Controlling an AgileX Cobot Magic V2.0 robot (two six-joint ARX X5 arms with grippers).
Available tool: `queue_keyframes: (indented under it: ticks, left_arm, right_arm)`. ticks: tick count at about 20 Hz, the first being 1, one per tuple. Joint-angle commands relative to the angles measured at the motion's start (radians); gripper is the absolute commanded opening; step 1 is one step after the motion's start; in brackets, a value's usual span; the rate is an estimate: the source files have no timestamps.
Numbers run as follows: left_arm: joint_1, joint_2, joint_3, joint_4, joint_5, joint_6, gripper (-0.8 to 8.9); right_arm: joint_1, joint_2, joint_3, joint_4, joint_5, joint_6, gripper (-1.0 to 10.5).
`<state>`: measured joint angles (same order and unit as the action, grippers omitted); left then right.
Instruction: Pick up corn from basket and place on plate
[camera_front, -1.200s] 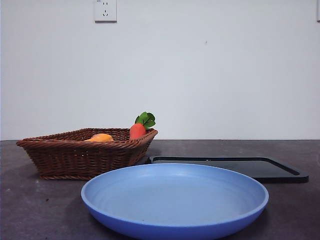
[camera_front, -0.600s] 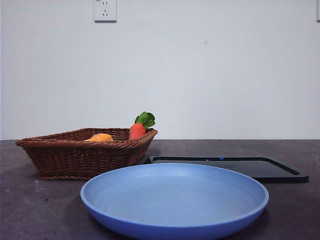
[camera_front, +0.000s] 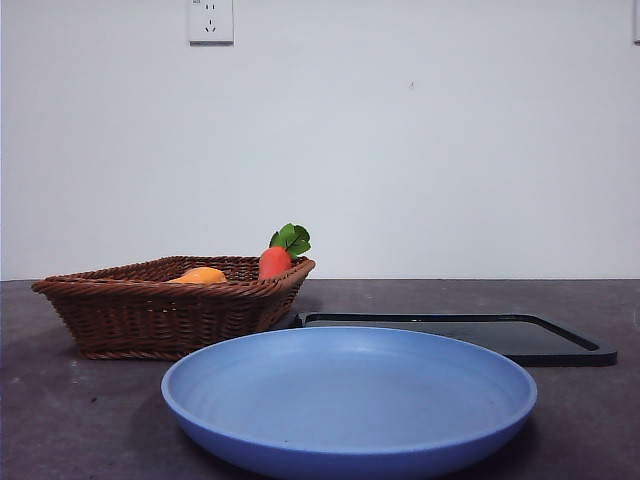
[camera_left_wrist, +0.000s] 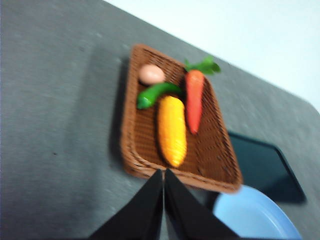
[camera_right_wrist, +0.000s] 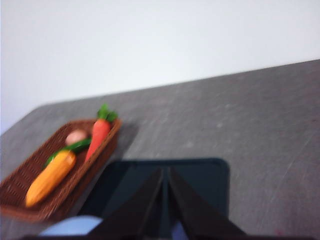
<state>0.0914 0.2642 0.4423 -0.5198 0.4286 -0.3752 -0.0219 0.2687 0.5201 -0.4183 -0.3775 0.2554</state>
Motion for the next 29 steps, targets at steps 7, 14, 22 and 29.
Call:
queue_keyframes:
  ticks: [7, 14, 22, 29]
  left_arm:
    - [-0.001, 0.188, 0.238, -0.217, 0.169, 0.242, 0.06]
    - [-0.070, 0.230, 0.303, -0.373, 0.199, 0.328, 0.06]
    - [-0.084, 0.232, 0.303, -0.382, 0.200, 0.329, 3.82]
    - [-0.084, 0.232, 0.303, -0.381, 0.200, 0.314, 4.04]
  right_arm:
    - [0.081, 0.235, 0.262, -0.341, -0.097, -0.244, 0.0]
    - [0.183, 0.324, 0.339, -0.552, -0.093, -0.314, 0.0]
    - [0.195, 0.326, 0.339, -0.555, -0.093, -0.282, 3.0]
    - [0.227, 0.484, 0.339, -0.501, -0.099, -0.239, 3.1]
